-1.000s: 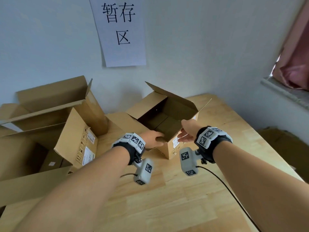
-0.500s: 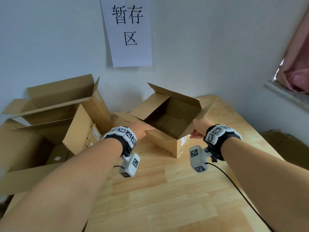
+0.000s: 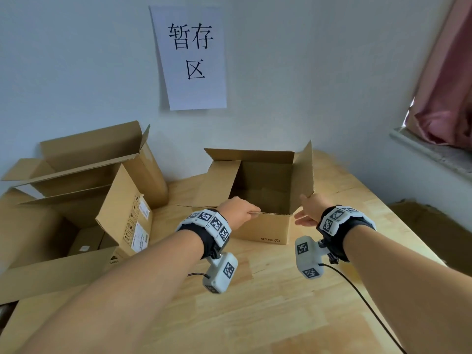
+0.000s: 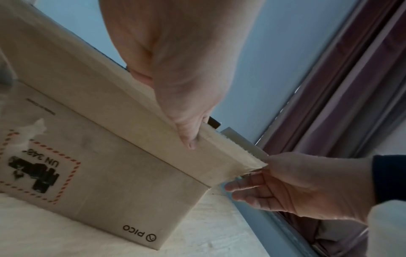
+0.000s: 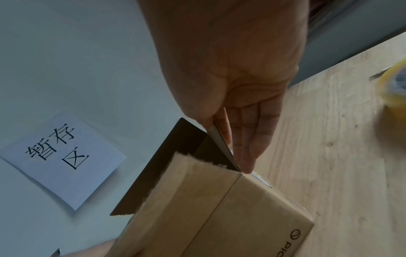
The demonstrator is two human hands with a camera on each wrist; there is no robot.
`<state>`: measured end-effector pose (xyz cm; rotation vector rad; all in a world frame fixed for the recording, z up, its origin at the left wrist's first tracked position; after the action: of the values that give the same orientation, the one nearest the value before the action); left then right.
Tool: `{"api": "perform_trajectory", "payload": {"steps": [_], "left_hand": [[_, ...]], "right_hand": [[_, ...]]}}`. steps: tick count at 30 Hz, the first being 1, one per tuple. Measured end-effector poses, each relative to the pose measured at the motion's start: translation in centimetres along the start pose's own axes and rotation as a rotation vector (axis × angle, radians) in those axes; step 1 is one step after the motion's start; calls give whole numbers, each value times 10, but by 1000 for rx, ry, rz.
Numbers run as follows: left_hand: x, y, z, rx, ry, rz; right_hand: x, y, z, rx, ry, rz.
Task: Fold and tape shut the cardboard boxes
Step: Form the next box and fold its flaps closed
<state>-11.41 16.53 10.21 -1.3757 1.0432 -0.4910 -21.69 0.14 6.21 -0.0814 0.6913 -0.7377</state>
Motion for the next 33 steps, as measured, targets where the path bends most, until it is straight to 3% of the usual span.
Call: {"api": "perform_trajectory", "payload": {"steps": [8, 13, 18, 21, 27, 33], "left_hand": [[-9, -3, -43, -40, 61, 29], [-15, 0, -54, -92, 107, 56], [-30, 12, -44, -3, 172, 228], [-42, 15, -21, 4, 101, 345], [-35, 26, 15, 44, -126, 280], [-14, 37, 10, 207, -164, 245]], "right_hand": [[-7, -21, -5, 23, -4, -78], [-5, -30, 0, 11, -130, -24], [-5, -37, 0, -43, -191, -38], [1, -39, -1, -103, -197, -26], [7, -60, 14, -248, -224, -137], [11, -61, 26, -417, -237, -43]]}}
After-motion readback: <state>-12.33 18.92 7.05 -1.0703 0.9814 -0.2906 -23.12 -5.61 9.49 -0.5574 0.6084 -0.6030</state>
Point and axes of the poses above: each hand's wrist, its own x-axis towards the middle knuckle, its own y-axis out of the palm, z = x × y, the point moved 8 cm from there along x, towards the middle knuckle, and after that the axes turned 7 degrees about x, right-handed, at the moved point
